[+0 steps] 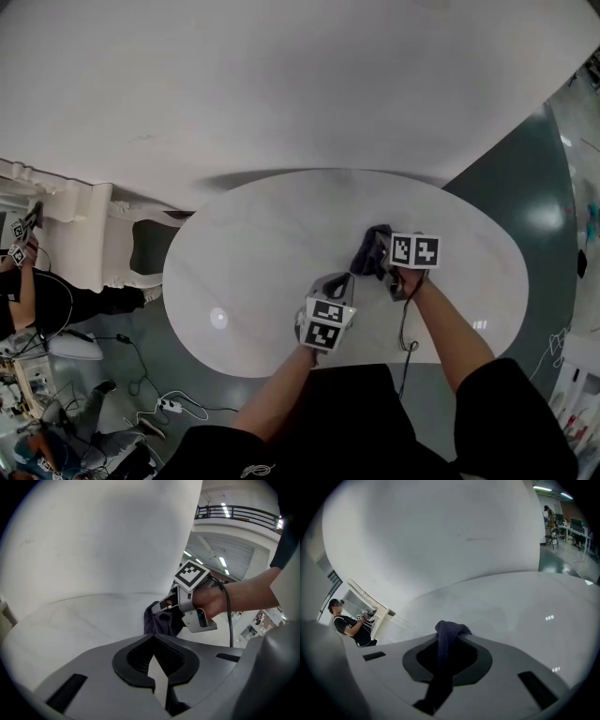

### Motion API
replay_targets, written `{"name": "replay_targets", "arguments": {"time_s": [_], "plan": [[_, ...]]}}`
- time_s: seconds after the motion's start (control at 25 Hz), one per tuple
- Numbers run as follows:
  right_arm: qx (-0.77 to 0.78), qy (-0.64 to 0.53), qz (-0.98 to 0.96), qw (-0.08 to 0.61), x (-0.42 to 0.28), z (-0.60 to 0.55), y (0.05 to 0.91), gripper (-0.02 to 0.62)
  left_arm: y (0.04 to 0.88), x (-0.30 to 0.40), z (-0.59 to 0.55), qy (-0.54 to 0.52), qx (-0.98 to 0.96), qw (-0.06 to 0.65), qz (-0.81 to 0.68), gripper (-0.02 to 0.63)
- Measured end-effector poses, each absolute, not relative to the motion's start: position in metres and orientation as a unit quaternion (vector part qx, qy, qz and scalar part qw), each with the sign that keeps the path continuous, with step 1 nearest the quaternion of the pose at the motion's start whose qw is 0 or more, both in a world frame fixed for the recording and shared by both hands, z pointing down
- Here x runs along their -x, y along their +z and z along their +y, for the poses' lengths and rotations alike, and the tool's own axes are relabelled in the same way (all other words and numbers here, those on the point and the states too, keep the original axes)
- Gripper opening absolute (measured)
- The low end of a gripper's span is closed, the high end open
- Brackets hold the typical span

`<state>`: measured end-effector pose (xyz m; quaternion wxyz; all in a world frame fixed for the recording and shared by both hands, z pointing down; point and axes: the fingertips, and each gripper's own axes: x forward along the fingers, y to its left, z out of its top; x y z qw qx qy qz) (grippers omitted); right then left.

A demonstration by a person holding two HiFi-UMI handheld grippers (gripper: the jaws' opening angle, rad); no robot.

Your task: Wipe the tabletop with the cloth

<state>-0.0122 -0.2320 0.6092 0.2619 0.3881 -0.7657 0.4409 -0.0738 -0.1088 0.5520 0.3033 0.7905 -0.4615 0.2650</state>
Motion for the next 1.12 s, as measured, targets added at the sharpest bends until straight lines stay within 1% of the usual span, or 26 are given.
{"name": "replay_targets", "arguments": {"time_s": [0.44,0.64,0.76,0.84,0.96,1.0,1.04,1.08,1.12], "plan": [[-0.396,0.411,-0.777,0.265,0.013,-0.326,0.608,0.025,0.564,0.076,-0.183,0.271,-0.768,0.309,-0.491,0.008],[-0.412,0.415,-0.772,0.249,0.015,-0.355,0.611,0.025,0.564,0.072,-0.224,0.268,-0.771,0.294,-0.498,0.008],[-0.415,0.392,-0.777,0.266,0.015,-0.356,0.617,0.025,0.566,0.07,-0.241,0.275,-0.773,0.275,-0.501,0.008],[-0.399,0.38,-0.789,0.27,0.017,-0.356,0.613,0.026,0.561,0.071,-0.252,0.283,-0.774,0.258,-0.504,0.008],[-0.355,0.381,-0.815,0.254,0.022,-0.35,0.602,0.029,0.557,0.07,-0.263,0.309,-0.776,0.247,-0.491,0.008],[-0.337,0.384,-0.824,0.244,0.024,-0.347,0.597,0.085,0.558,0.068,-0.265,0.32,-0.78,0.242,-0.48,0.009],[-0.321,0.385,-0.832,0.236,0.025,-0.344,0.592,0.161,0.559,0.064,-0.266,0.329,-0.785,0.237,-0.468,0.009],[-0.308,0.384,-0.84,0.229,0.023,-0.341,0.588,0.184,0.559,0.059,-0.266,0.337,-0.791,0.232,-0.454,0.062],[-0.298,0.378,-0.847,0.226,0.02,-0.338,0.582,0.195,0.558,0.055,-0.267,0.342,-0.797,0.228,-0.442,0.133]]}}
